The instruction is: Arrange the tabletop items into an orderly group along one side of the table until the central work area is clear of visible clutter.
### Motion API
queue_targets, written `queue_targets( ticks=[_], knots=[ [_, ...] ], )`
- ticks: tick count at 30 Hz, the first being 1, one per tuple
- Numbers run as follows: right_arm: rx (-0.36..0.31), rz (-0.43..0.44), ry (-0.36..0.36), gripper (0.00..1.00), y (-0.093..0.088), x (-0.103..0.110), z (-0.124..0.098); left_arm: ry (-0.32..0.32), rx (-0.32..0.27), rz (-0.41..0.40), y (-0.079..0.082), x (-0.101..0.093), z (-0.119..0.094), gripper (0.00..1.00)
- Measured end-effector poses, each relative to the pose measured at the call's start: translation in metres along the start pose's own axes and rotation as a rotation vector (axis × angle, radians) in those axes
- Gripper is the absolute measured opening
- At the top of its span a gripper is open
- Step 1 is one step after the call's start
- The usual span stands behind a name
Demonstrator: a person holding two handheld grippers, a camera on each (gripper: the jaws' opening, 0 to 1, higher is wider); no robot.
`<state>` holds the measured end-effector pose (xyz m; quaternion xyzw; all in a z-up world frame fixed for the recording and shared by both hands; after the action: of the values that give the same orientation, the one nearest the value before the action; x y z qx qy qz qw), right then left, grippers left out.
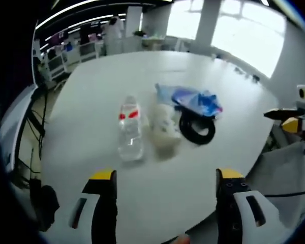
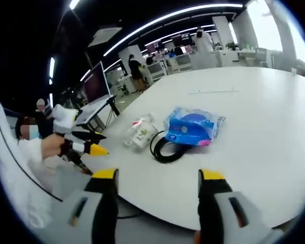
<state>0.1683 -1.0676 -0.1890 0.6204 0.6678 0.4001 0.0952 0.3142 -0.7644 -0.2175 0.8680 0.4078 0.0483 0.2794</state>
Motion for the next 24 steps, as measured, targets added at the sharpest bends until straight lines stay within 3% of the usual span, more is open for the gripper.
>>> queue_targets(
  ticks=[19,24],
  knots=[
    [-0.017,0.060,0.002,0.61,-0.012,-0.001,-0.007,-0.032,0.030,0.058,0.058,-0.004,0.054,0.67],
    [-0.046,0.091,-0.022,0.61,-0.013,-0.008,-0.015,-0.036,0.040,0.053,0.065,-0.005,0.062,0.66]
  ],
)
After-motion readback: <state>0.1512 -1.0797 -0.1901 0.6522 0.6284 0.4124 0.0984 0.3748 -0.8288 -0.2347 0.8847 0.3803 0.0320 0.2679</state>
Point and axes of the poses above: the point that each gripper's makers call its tool centre point, and the gripper's own axes: z roughly forward along the fingers, x roughly to its left, y roughly out of its top, the point moved 10 cm from there along -z, roughly backward along the fingers, and after that the axes turned 11 degrees about x, right-handed, at the moved point
